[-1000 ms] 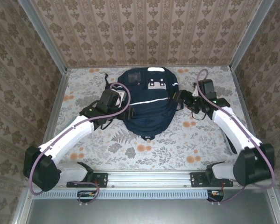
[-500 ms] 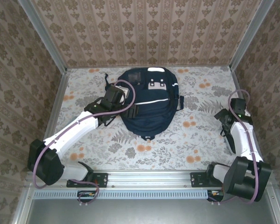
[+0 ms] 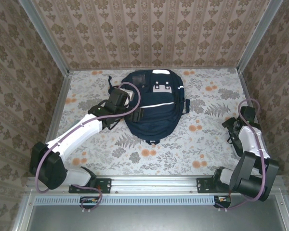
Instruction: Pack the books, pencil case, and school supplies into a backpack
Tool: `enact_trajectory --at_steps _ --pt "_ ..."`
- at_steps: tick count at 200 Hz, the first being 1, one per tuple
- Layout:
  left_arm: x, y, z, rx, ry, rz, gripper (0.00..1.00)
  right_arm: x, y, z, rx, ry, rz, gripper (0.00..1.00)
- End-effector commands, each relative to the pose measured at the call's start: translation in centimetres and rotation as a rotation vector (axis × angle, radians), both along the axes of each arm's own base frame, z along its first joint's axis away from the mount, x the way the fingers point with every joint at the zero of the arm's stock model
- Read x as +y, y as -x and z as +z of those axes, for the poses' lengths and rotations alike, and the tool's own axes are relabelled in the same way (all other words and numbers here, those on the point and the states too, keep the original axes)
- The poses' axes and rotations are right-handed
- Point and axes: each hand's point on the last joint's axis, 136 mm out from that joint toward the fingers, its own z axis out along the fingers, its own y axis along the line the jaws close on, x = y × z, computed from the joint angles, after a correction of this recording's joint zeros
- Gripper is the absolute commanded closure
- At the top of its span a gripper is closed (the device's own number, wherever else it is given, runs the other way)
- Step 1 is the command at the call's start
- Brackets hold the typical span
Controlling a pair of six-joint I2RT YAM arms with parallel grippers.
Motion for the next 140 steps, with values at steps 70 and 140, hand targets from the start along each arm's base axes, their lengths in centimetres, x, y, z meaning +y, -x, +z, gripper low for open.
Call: enact_trajectory --at_steps 70,140 --pt "-1.2 -0.7 1.6 -0.022 0.04 -0.028 0.04 9.9 -6.9 2.9 -0.111 -0.163 0.378 0.0" --pt "-2.2 -0.7 1.4 -0.001 0.05 -0.063 0.03 6.0 -6.1 -0.3 0.107 0.039 0.471 0.0"
